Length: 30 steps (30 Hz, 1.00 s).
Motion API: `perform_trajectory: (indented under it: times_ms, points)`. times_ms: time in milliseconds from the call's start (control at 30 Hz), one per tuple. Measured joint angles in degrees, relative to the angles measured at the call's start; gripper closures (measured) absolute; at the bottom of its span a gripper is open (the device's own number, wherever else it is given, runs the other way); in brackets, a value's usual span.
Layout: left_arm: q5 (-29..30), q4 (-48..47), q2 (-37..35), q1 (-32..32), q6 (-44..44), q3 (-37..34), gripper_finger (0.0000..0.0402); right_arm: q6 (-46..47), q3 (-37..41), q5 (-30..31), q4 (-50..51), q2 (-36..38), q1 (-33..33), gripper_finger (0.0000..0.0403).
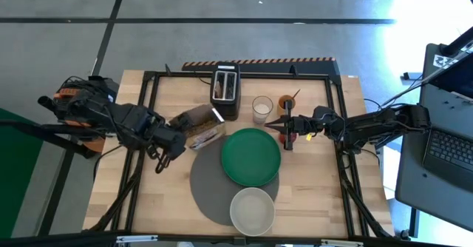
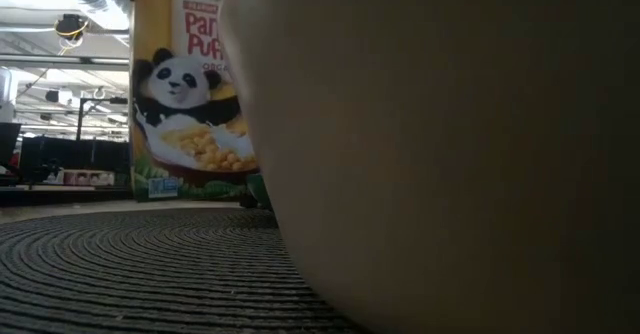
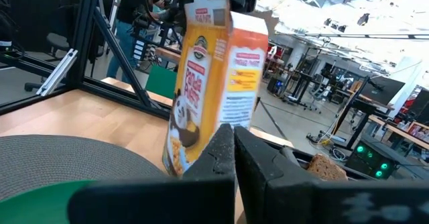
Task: Arrange a breakfast setting
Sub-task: Pour the cereal into the white bowl
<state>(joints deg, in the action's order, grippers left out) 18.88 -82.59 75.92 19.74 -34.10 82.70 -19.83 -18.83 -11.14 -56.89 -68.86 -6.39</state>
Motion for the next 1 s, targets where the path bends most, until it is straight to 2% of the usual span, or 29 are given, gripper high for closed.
perform_trajectory:
  times_ms: [300, 567, 833, 1000]
  points:
    - [-2.80, -0.26, 2.45, -3.42, -2.49, -0.51, 0.0401, -0.01, 0.00, 0.00, 0.01, 0.00, 0.00, 0.0403]
    - [-3.10, 1.56, 3.15, -3.97, -0.74, -0.39, 0.0399, -0.02, 0.00, 0.00, 0.13, 0.00, 0.00, 0.0403]
    - [-0.68, 2.32, 3.26, -3.99, 2.44, -0.51, 0.0359, -0.03, 0.00, 0.00, 0.19, 0.00, 0.00, 0.0403]
    - [3.37, 2.22, 3.28, -3.99, 2.61, -0.57, 0.0313, -0.04, 0.00, 0.00, 0.19, 0.00, 0.00, 0.0403]
